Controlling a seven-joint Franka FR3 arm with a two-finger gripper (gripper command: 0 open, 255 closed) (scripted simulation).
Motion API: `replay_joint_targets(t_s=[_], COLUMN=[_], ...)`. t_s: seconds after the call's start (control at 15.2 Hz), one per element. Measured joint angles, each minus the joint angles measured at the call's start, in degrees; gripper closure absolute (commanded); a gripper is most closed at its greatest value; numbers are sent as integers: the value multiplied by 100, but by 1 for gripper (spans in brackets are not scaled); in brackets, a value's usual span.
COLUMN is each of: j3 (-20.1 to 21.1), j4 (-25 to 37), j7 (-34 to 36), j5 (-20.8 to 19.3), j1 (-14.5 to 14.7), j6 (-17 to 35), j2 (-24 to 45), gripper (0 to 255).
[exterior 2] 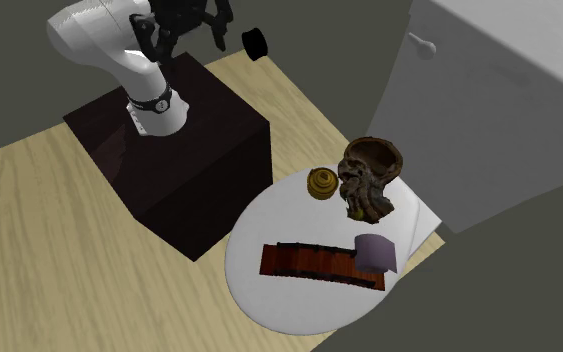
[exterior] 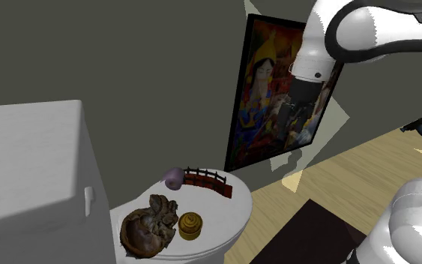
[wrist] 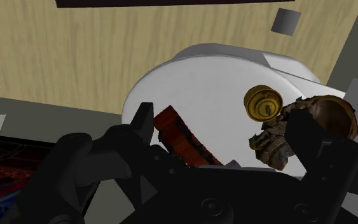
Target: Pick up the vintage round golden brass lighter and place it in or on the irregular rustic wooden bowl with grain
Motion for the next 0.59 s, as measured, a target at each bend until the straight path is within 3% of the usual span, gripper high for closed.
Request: replay_joint_targets(t_s=[0.59], j3=[646], j4=[-619], j7=[495], j5=[260], j1=[197], j6=[1805], j2=[1119], gripper=[0])
